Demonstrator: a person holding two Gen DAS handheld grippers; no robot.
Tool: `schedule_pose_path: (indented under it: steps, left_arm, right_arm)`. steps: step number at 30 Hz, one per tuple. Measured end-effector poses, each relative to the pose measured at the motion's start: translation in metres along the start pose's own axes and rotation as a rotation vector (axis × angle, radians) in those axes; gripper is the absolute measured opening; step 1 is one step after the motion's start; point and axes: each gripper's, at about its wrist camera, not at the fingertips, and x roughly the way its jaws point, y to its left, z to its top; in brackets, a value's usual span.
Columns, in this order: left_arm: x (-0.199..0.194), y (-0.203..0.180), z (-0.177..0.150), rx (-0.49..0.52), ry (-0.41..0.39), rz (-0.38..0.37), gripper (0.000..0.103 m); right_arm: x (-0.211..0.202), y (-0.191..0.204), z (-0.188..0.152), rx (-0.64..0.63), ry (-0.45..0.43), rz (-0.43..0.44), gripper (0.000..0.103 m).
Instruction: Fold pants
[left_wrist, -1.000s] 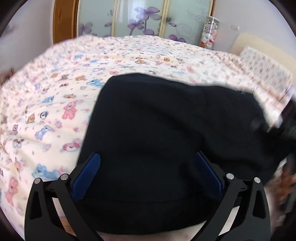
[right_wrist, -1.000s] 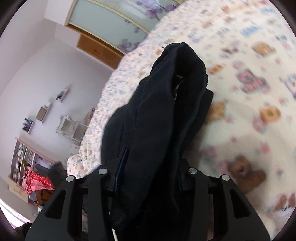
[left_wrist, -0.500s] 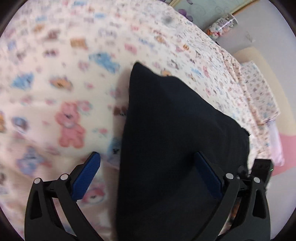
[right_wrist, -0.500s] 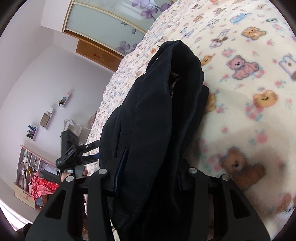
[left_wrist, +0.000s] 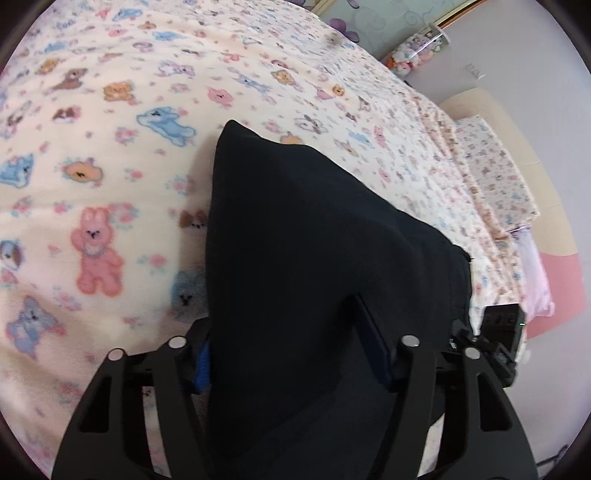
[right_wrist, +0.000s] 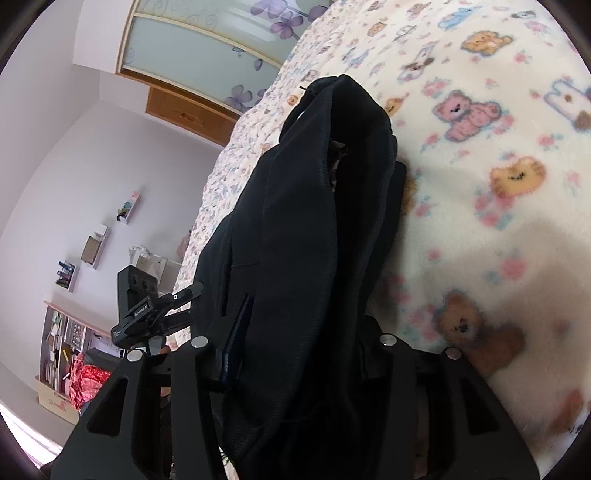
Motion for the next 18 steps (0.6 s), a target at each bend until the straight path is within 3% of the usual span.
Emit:
schedule_pose_path:
  steps: [3,5,8,18]
  left_arm:
    - [-0.008,-0.01,-0.001,0.029,-0.027,0.067,0.047]
    - [-0.014,-0.015,-0.003,0.048,-0.051,0.081,0.035]
    - [-0.026,-0.026,-0.007,0.087,-0.09,0.095,0.027]
    - [-0.054,-0.077,-0.007,0.208,-0.226,0.105,0.02]
  right_arm:
    - [-0.003,0.007,0.0,-0.025,-0.021,-0.008,0.045]
    - [-0.007,0.009,0.0,-0.014,-0.041,0.006,0.042]
    - [-0.01,0.012,0.0,-0.003,-0.067,0.029,0.041]
    - [-0.017,0.019,0.026,0.034,-0.122,0.107,0.038]
